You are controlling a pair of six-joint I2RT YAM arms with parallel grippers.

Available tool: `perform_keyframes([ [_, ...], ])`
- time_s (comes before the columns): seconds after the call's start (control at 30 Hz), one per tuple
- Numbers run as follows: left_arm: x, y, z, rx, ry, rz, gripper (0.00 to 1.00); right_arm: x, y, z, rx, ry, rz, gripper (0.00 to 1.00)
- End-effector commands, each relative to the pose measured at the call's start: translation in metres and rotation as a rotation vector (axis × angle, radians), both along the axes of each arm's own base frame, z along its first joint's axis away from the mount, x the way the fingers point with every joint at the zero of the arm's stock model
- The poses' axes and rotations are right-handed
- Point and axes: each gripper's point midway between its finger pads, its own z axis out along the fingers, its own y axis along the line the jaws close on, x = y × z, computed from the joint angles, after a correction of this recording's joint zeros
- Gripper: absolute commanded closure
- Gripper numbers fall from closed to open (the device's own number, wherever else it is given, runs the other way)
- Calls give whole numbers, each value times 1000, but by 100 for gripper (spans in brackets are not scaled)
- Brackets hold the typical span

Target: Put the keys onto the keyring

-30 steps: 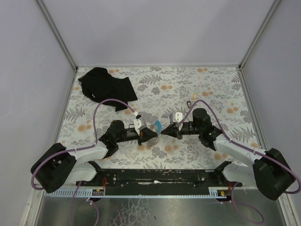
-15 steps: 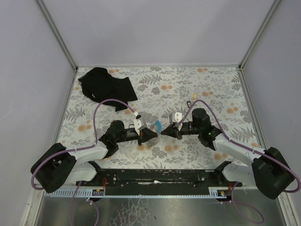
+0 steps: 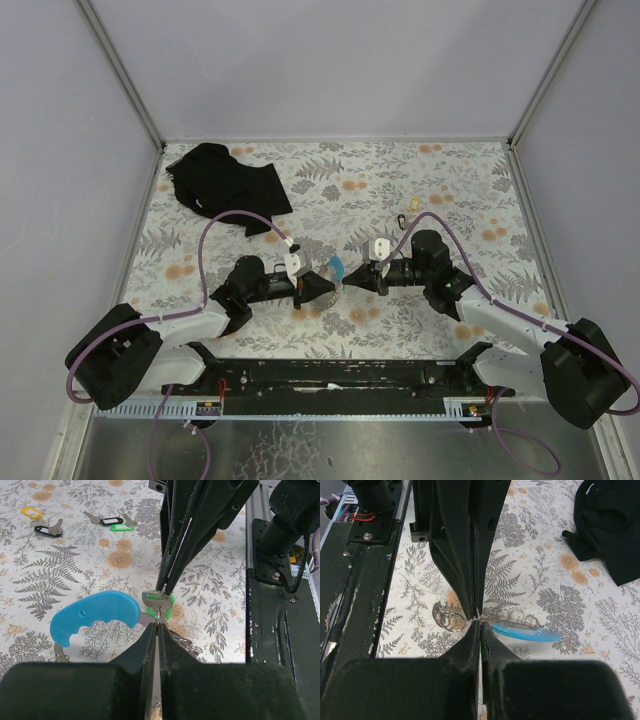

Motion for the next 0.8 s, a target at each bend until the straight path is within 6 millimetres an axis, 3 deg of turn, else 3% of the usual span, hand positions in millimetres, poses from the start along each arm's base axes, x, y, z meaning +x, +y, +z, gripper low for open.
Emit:
perform_keyframes([
  [0.0,6,1,15,-40,-66,18,100,-1,3,14,28,-33,11,100],
  [0.77,3,-1,16,-50,-64,1,100,1,4,10,27,-30,4,100],
])
